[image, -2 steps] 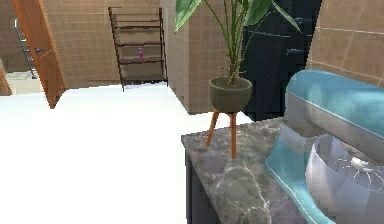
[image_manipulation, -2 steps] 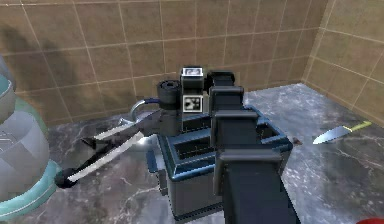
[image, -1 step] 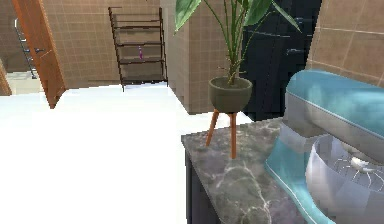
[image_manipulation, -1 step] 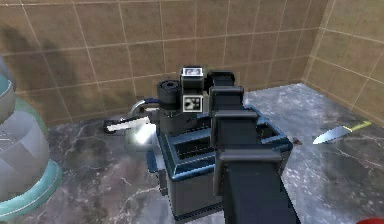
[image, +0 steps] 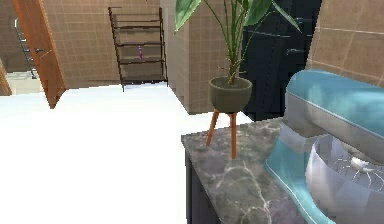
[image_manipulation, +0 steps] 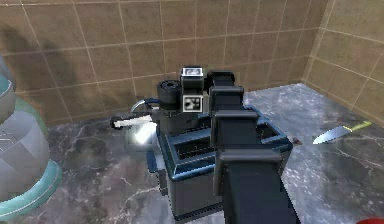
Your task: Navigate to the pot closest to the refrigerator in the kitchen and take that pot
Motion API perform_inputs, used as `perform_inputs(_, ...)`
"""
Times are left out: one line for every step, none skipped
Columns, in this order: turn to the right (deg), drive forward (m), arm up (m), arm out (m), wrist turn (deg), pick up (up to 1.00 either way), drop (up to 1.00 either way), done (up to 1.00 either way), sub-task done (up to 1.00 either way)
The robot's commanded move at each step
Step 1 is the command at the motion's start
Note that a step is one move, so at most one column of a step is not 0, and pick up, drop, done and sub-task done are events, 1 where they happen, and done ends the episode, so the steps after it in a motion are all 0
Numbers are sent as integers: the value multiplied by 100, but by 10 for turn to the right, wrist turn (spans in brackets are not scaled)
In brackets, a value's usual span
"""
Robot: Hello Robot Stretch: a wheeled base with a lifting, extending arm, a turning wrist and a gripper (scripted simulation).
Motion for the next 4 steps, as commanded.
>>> perform_inputs(0,0,-16,0,0,0,0,0,0)
perform_inputs(0,0,0,0,0,100,0,0,0)
perform_inputs(0,0,10,0,0,0,0,0,0)
perform_inputs(0,0,0,0,0,0,0,100,0)
